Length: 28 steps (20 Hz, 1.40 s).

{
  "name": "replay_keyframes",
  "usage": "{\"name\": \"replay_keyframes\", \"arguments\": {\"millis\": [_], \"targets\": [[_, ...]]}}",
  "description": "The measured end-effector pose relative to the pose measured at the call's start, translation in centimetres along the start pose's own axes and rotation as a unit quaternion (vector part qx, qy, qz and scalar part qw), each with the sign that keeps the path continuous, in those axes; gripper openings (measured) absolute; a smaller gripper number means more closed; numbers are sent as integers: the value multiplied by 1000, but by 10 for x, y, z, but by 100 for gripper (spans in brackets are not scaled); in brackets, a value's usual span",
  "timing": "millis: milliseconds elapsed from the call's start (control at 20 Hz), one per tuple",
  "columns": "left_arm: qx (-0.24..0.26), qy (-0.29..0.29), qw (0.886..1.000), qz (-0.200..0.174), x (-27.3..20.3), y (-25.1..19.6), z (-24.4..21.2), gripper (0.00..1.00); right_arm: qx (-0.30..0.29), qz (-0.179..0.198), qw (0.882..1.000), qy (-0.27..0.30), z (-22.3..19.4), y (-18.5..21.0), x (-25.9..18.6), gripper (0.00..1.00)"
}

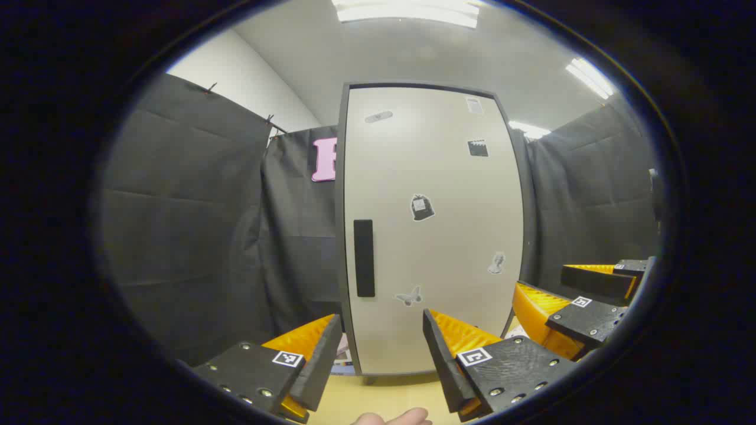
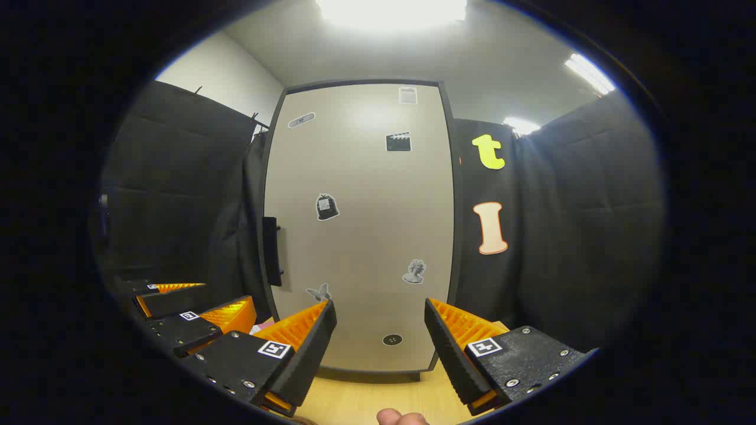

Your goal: Open the cabinet door with the right hand, grasp the bottle in the cabinet with the left hand and place it on the coaster, then close the cabinet door with the right hand.

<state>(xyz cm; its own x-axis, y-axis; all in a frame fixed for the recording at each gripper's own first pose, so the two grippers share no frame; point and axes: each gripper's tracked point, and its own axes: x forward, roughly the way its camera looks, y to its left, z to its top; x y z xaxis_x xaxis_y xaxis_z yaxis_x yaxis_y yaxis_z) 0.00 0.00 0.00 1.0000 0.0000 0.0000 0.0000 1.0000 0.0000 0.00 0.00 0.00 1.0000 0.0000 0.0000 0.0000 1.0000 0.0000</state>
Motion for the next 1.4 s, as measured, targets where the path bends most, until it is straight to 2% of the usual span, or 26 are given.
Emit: {"name": "replay_keyframes", "arguments": {"millis": [300,400,650,700,750,850,900,1400], "targets": [[-7,0,1000,-6,10,0,-2,82,-1,-9,1000,6,-6,-5,7,93],[-2,0,1000,-5,13,2,-3,79,2,-10,1000,7,-7,-7,9,93],[6,-4,1000,-5,16,1,-1,79,0,-13,1000,9,-9,-7,13,93],[6,-4,1000,-5,16,1,0,82,0,-13,1000,9,-8,-7,13,93],[7,-4,1000,-5,16,2,-1,76,1,-12,1000,8,-8,-6,13,93],[7,-6,1000,-5,16,2,1,82,2,-11,1000,9,-8,-6,14,93],[7,-7,1000,-3,16,4,2,79,1,-11,1000,9,-8,-6,15,93],[7,-8,1000,0,11,16,0,79,-6,-8,1000,3,-2,2,22,93]]}}
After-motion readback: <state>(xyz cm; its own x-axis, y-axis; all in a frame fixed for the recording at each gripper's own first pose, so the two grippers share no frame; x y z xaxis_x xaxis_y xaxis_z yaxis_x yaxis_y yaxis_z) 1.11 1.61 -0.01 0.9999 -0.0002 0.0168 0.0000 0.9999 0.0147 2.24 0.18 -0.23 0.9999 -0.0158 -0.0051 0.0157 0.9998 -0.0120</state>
